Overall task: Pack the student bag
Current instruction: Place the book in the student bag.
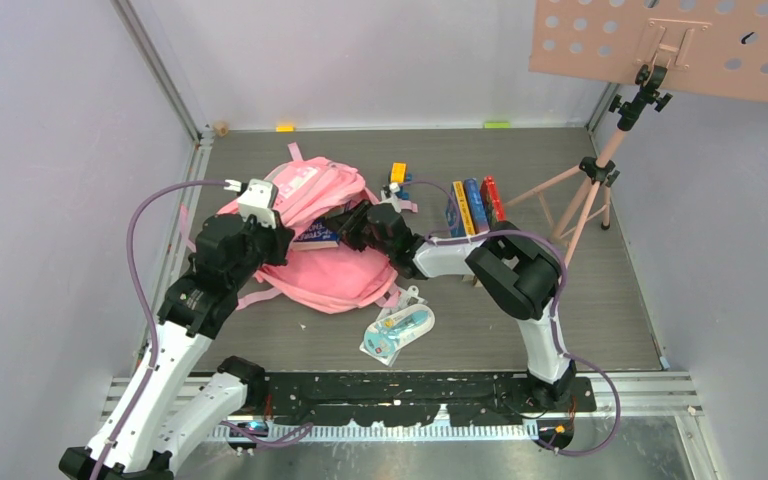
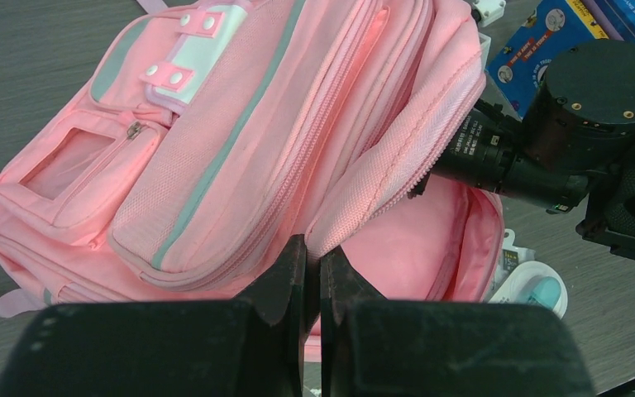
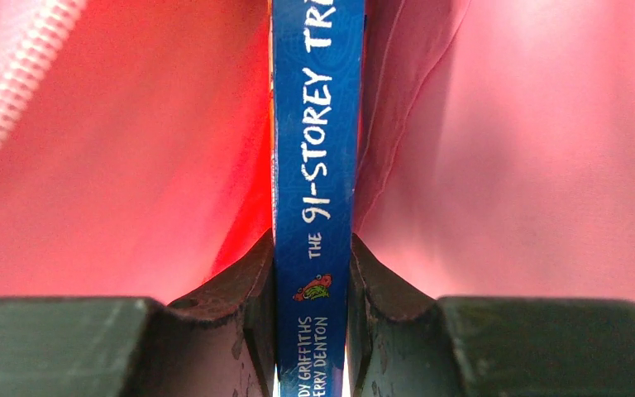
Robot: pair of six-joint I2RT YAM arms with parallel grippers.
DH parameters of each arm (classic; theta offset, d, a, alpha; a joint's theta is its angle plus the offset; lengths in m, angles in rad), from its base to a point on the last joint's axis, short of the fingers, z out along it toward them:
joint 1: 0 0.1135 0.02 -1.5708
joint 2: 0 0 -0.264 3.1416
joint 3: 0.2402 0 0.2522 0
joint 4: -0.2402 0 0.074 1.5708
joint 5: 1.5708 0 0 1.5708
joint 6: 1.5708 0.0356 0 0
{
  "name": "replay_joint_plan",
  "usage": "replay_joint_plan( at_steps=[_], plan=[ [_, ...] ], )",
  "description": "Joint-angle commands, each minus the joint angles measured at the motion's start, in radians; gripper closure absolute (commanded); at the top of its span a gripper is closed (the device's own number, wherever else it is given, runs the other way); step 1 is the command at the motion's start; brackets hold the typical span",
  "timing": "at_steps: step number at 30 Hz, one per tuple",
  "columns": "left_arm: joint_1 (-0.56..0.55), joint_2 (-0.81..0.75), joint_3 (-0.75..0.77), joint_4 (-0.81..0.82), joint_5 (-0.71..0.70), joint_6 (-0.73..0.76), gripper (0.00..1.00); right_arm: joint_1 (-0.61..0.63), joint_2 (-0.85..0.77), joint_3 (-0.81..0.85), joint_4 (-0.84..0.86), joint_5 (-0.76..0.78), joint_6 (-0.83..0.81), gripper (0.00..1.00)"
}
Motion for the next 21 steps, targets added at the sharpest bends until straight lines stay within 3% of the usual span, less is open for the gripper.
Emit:
replay_joint_plan(
  at_steps=[1,10,16,21],
  plan=[
    [0.003,-0.03,0.021,0.126,0.012,-0.025,1.0,-0.006,-0.097,0.035,0.222,0.128,0.059,0.99],
    [0.003,-0.022,0.02,0.124,0.017,-0.029,1.0,0.021,0.042,0.092,0.291,0.153,0.134,0.99],
    [0.003,-0.019,0.018,0.125,0.017,-0.033,1.0,0.059,0.06,0.118,0.076,0.334,0.007,0.99],
    [0.004,-0.014,0.018,0.125,0.048,-0.034,1.0,0.075,0.147,0.21,0.005,0.331,-0.032,0.97]
  ],
)
